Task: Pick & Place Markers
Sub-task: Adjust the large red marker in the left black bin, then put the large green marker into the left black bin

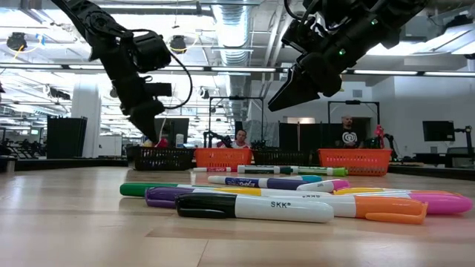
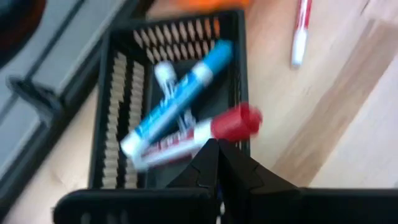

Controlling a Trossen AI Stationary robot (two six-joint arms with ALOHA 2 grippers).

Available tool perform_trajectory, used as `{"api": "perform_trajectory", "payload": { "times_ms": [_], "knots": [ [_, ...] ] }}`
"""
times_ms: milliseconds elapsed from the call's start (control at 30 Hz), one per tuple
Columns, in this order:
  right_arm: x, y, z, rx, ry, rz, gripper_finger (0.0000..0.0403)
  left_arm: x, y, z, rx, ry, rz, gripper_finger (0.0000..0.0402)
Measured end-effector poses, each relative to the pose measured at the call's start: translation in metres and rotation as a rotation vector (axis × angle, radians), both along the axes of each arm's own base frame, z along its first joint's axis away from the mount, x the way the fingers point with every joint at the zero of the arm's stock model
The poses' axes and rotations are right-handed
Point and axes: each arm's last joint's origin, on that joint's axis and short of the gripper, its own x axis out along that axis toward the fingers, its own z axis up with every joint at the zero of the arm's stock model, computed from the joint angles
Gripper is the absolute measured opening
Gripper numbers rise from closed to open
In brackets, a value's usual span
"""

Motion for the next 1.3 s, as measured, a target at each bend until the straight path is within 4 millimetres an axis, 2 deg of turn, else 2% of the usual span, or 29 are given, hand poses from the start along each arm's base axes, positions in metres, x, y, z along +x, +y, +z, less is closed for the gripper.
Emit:
{"api": "perform_trajectory", "payload": {
  "times_ms": [333, 500, 700, 1000, 1100, 1167, 1300],
  "knots": [
    [0.000, 0.000, 0.000, 0.000, -0.001, 0.000, 0.0249, -0.001, 0.004, -0.001, -0.004, -0.002, 0.016, 0.0006],
    [0.000, 0.000, 0.000, 0.000, 0.000, 0.000, 0.0249, 0.005, 0.006, -0.018, -0.052, 0.044, -0.010, 0.0006],
    [0.000, 0.000, 0.000, 0.000, 0.000, 0.000, 0.0249, 0.018, 0.014, -0.034, -0.017, 0.046, -0.032, 0.0006],
    [0.000, 0.000, 0.000, 0.001, 0.000, 0.000, 0.0249, 0.026, 0.020, -0.012, 0.176, -0.083, 0.009, 0.0006],
    [0.000, 0.000, 0.000, 0.017, -0.005, -0.012, 0.0249, 0.027, 0.013, 0.000, 0.215, -0.124, 0.007, 0.0006],
    [0.000, 0.000, 0.000, 0.026, -0.007, -0.018, 0.0249, 0.030, 0.001, 0.009, 0.220, -0.176, -0.019, 0.0006],
    [0.000, 0.004, 0.000, 0.029, -0.004, -0.009, 0.0249, 0.039, -0.039, 0.018, 0.180, -0.319, -0.156, 0.0006]
  ]
}}
